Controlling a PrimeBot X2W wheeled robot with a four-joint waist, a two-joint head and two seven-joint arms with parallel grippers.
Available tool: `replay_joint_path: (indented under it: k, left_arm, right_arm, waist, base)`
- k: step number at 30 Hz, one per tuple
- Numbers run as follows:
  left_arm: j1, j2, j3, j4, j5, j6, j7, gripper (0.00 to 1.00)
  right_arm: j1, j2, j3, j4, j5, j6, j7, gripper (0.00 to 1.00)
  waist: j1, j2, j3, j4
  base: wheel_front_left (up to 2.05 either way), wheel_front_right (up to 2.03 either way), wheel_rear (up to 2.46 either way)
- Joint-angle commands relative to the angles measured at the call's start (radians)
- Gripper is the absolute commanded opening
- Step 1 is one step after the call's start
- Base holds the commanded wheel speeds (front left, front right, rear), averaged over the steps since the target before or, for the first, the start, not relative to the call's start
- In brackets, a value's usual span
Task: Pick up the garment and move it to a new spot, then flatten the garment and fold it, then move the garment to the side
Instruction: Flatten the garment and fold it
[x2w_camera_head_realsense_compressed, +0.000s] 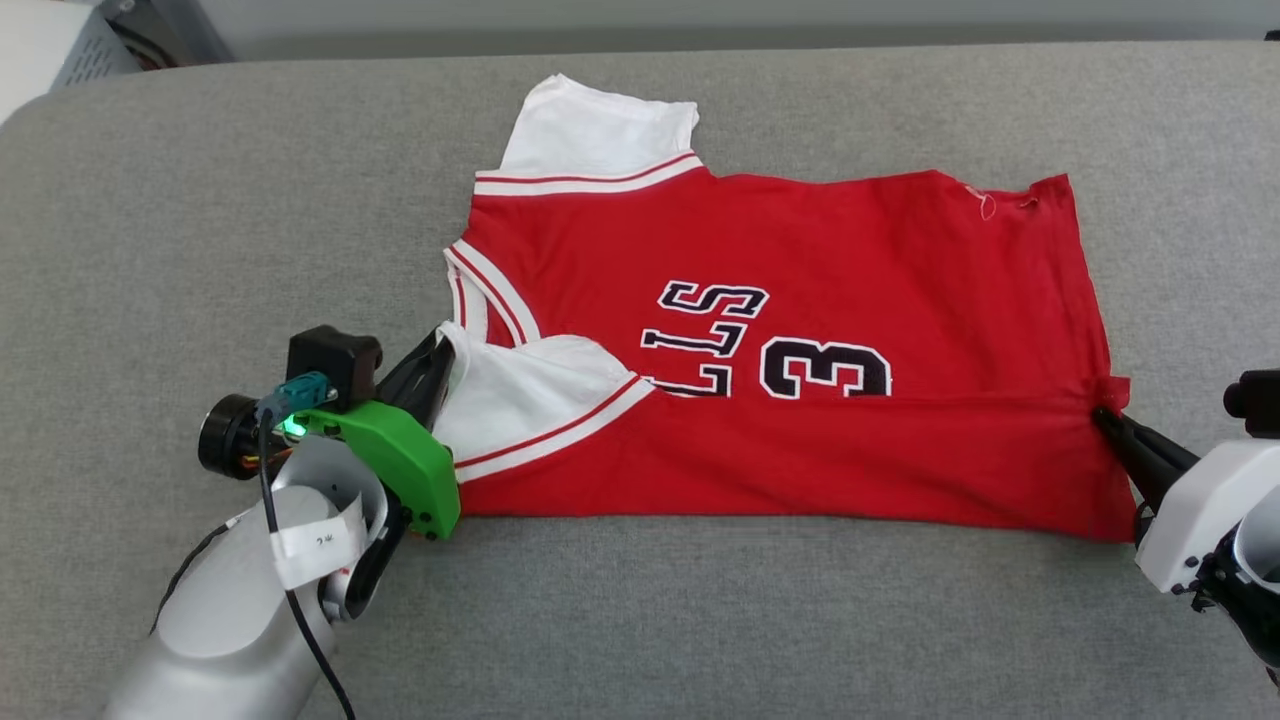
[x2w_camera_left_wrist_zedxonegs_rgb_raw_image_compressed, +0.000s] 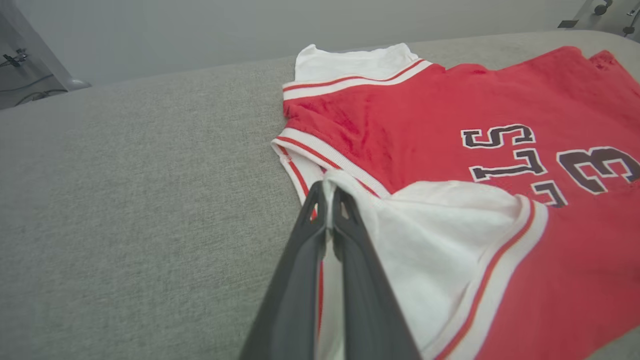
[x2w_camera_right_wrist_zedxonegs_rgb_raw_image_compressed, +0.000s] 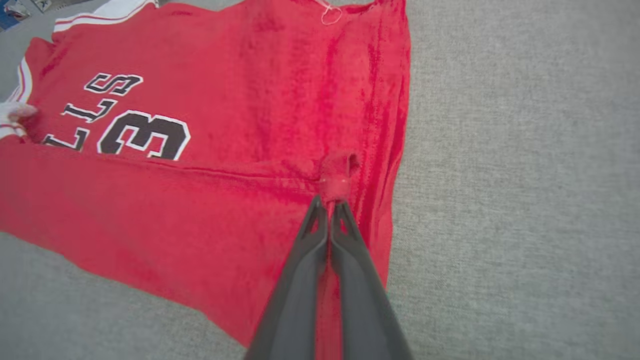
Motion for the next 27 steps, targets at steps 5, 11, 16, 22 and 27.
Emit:
replay_joint_path:
  k: [5, 11, 16, 22, 27]
  left_arm:
    - [-0.061, -0.049, -0.016, 0.159, -0.001, -0.038, -0.030, 0.00]
    - [-0.068, -0.088, -0.046, 0.304, -0.006, -0.078, -0.061, 0.00]
    - [-0.073, -0.100, -0.044, 0.363, -0.016, -0.090, -0.094, 0.91]
    - [-0.127, -0.059, -0.014, 0.330, -0.019, -0.094, -0.114, 1.00]
    - [-0.208, 0.009, -0.020, 0.245, -0.043, -0.108, 0.002, 1.00]
  right_arm:
    - [-0.072, 0.019, 0.029, 0.103, -0.027, -0.001, -0.011, 0.00]
    - [-0.099, 0.037, 0.099, 0.171, -0.019, -0.001, -0.040, 0.00]
    - [-0.099, 0.029, 0.118, 0.192, 0.006, -0.001, -0.080, 0.27]
    - [-0.079, 0.005, 0.096, 0.147, 0.013, -0.001, -0.135, 1.00]
    - [-0.048, -0.010, 0.074, 0.090, -0.005, -0.001, -0.138, 1.00]
  waist:
    - [0.0001, 0.0000, 0.078, -0.018]
    - [0.0001, 0.0000, 0.076, -0.016]
    - [0.0001, 0.0000, 0.039, -0.004]
    - [0.0001, 0.0000, -0.011, 0.021]
    - [0.0001, 0.0000, -0.034, 0.037]
  base:
    - [0.00, 0.00, 0.00]
    - [0.00, 0.00, 0.00]
    - [0.00, 0.00, 0.00]
    - [0.00, 0.00, 0.00]
    - [0.00, 0.00, 0.00]
